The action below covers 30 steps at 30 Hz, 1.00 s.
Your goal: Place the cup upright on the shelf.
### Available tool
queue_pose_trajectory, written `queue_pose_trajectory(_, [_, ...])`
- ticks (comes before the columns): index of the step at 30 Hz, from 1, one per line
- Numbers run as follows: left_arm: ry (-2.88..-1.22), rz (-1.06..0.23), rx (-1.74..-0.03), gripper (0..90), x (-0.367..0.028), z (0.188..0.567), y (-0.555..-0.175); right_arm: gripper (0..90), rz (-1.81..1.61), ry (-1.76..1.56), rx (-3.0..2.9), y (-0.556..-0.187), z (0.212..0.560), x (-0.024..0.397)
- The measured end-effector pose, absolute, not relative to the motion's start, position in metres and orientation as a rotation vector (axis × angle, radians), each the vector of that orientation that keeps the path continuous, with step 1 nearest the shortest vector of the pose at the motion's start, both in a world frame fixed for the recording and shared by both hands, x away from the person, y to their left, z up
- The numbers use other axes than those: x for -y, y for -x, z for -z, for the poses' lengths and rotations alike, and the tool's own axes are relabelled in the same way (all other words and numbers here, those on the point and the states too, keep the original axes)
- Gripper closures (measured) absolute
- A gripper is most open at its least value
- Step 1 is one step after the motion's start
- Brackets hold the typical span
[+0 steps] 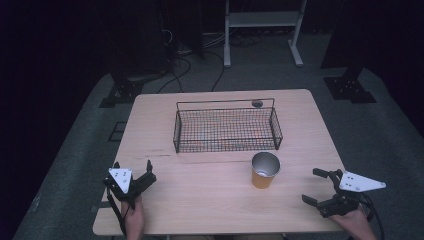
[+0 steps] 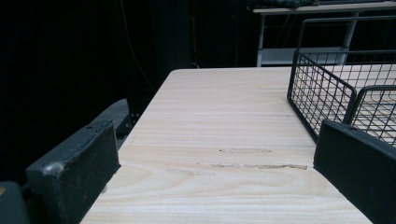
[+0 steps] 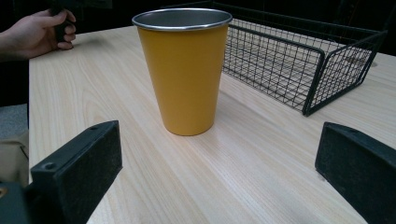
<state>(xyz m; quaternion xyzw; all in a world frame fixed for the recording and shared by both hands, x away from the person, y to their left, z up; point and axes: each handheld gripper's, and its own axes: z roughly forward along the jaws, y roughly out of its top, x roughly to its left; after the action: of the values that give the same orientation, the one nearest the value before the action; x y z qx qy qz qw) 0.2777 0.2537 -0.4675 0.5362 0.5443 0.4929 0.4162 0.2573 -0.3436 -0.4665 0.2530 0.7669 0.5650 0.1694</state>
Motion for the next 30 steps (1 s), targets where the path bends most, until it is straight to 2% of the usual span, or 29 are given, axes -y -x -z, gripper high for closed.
queue_pose_trajectory(30, [-1.345, -1.235, -1.361, 0.0, -0.253, 0.468, -0.277, 0.0, -1.621, -0.668, -2.227, -0.264, 0.454, 0.312])
